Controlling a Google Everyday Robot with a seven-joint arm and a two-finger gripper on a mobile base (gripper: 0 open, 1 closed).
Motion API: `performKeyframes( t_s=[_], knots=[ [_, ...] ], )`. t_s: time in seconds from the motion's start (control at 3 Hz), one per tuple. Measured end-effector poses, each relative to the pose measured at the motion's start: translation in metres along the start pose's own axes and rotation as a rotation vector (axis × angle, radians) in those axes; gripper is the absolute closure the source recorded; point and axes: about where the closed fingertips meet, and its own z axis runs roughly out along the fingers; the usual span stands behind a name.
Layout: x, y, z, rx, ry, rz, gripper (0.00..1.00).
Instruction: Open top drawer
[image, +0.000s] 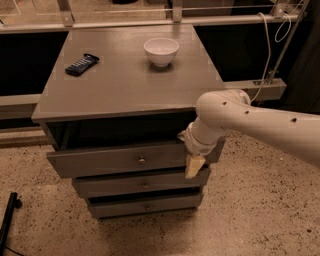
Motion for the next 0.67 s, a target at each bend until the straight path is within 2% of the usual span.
performKeyframes(
  t_s=[0.67],
  knots=[
    [-0.023, 0.054, -0.019, -0.033, -0.063, -0.027, 0.19]
  ],
)
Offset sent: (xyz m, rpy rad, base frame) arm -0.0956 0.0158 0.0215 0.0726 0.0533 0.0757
